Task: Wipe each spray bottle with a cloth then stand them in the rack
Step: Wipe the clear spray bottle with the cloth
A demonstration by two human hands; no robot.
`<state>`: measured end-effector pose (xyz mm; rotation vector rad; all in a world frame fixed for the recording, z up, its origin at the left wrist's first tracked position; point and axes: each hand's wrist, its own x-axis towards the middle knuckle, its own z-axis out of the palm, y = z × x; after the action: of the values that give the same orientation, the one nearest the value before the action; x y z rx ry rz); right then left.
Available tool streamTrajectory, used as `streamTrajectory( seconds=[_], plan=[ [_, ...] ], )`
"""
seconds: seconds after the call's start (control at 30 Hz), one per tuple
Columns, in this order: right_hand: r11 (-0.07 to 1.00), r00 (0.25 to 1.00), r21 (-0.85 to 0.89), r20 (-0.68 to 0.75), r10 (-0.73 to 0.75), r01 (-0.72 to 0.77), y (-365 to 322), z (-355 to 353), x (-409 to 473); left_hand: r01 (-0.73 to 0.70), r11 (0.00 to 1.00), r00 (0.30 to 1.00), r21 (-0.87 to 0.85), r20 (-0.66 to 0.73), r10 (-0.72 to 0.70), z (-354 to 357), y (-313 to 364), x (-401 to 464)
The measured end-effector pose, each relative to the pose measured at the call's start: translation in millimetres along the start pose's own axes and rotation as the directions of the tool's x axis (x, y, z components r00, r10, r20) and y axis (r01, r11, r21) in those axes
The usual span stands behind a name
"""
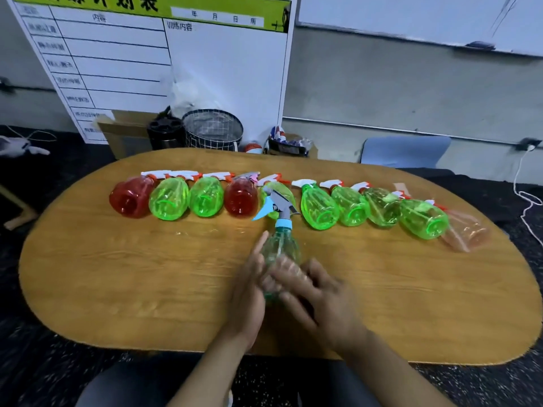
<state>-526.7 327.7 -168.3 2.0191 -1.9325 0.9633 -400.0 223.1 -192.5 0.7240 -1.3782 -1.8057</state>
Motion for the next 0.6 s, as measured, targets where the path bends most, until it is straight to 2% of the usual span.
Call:
streamTrajectory(
  seconds=[0.07,0.13,0.27,0.37,0.47,0.53,0.6],
  plan=[
    [0.987,0.99,-0.072,0.02,-0.142,0.143,5,6,-9,-0.005,1.0,1.0,-0.008,0.011,0.005,-5,-3,-2],
    [0.987,0.99,-0.087,-0.007,-0.139,0.138,9,9,-3,-0.011,0.999,1.0,0.033,0.016,0.01,-7,-7,-4],
    [0.985,0.982,0.008,-0.082,0.17,-0.17,13,10,30,-0.051,0.995,0.999,0.086,-0.008,0.052,-8,-13,-5],
    [0.965,0.96,0.021,-0.098,0.261,-0.26,10,18,36,-0.059,0.997,0.998,0.057,-0.015,0.06,-10,-17,-4],
    [0.989,0.986,0.043,-0.09,0.143,-0.14,-1,21,15,-0.082,0.994,0.996,0.072,-0.014,0.083,-11,-18,-3],
    [0.999,0.996,0.012,-0.08,-0.048,0.049,-2,22,-5,-0.068,0.998,0.998,0.018,-0.012,0.068,-11,-14,-4],
    [0.976,0.974,-0.058,-0.068,-0.214,0.211,1,23,-17,-0.069,0.997,0.998,-0.019,0.003,0.069,-10,-9,-6]
  ],
)
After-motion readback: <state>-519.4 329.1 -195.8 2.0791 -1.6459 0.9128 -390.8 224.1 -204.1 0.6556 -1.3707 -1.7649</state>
